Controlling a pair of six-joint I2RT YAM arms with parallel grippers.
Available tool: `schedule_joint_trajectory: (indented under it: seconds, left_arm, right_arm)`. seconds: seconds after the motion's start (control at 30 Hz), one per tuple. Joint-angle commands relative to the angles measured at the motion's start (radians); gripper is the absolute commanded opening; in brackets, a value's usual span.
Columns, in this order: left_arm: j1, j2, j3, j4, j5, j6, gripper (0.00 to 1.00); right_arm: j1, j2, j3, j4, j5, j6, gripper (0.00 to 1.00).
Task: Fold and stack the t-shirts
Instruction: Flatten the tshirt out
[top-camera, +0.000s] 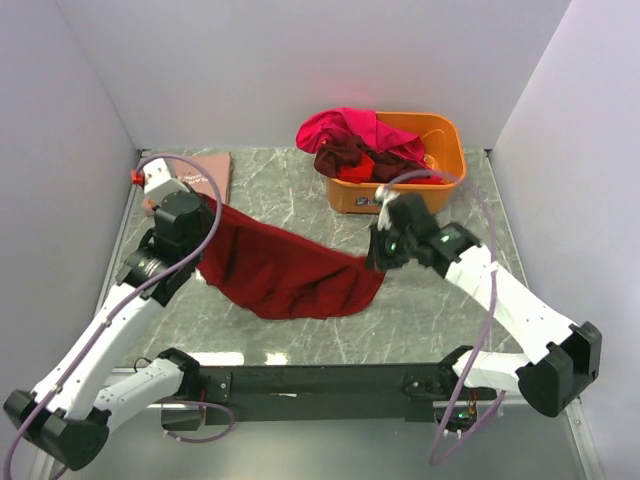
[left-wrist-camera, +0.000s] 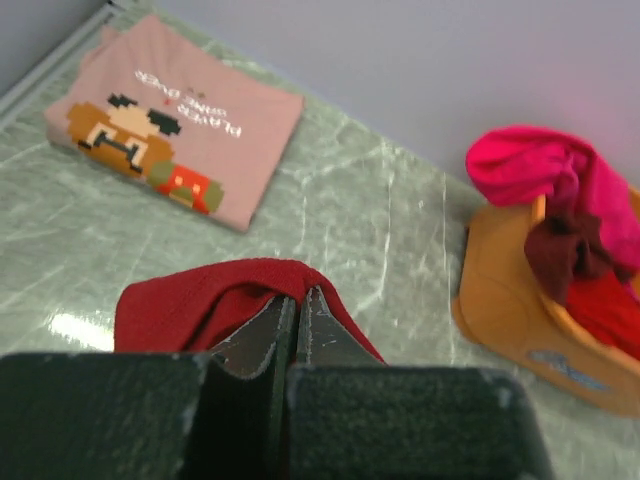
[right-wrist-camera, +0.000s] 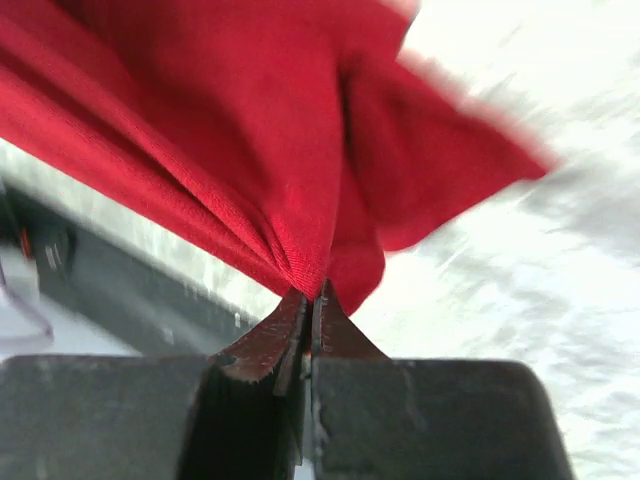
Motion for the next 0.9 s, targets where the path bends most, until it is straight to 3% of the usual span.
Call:
schedule_joint_trajectory:
  seconds: [0.0, 0.13, 0.23, 0.27, 0.37, 0.43, 0.53, 0.57, 0.63, 0.7, 0.73, 0.77, 0.87]
  left_arm:
    - [0.024, 0.037, 0.058, 0.181, -0.123, 0.017, 0.01]
    - [0.059, 0.173, 0.31, 0.223, -0.106, 0.12, 0.01]
    - [0.119, 0.264, 0.531, 0.2, -0.06, 0.184, 0.01]
    - [0.143, 0.285, 0.576, 0.203, -0.052, 0.206, 0.01]
    - [0.151, 0.287, 0.716, 0.192, -0.055, 0.28, 0.01]
    - [0.151, 0.258, 0.727, 0.186, -0.06, 0.303, 0.01]
    - [0.151, 0.157, 0.62, 0.126, -0.081, 0.211, 0.01]
    - [0.151, 0.084, 0.572, 0.052, -0.084, 0.159, 0.01]
    - [0.151, -0.004, 0.396, -0.051, -0.055, -0.078, 0.01]
    - [0.151, -0.149, 0.253, -0.241, 0.017, -0.311, 0.01]
    - [0.15, -0.203, 0.086, -0.289, 0.049, -0.52, 0.01]
    - [0.15, -0.301, -0.003, -0.338, 0.092, -0.6, 0.01]
    - [0.15, -0.433, -0.204, -0.46, 0.172, -0.767, 0.01]
  right_arm:
    - [-0.089, -0.037, 0.2, -0.009, 0.232, -0.022, 0.0]
    - [-0.204, 0.041, 0.462, 0.016, 0.241, -0.094, 0.0]
    - [-0.244, 0.136, 0.773, -0.054, 0.25, -0.203, 0.0]
    - [-0.246, 0.187, 0.953, -0.089, 0.252, -0.223, 0.0]
    - [-0.246, 0.255, 1.236, -0.229, 0.252, -0.259, 0.0]
    - [-0.244, 0.217, 1.268, -0.26, 0.226, -0.271, 0.0]
    - [-0.244, 0.061, 1.044, -0.179, 0.168, -0.241, 0.0]
    - [-0.244, 0.017, 0.88, -0.161, 0.137, -0.221, 0.0]
    - [-0.227, -0.129, 0.706, -0.119, 0.086, -0.137, 0.0]
    - [-0.189, -0.245, 0.4, -0.018, 0.059, -0.057, 0.0]
    - [-0.181, -0.332, 0.306, 0.008, 0.015, -0.008, 0.0]
    - [-0.174, -0.36, 0.153, 0.022, -0.106, 0.003, 0.0]
    - [-0.137, -0.374, -0.054, -0.057, -0.278, -0.029, 0.0]
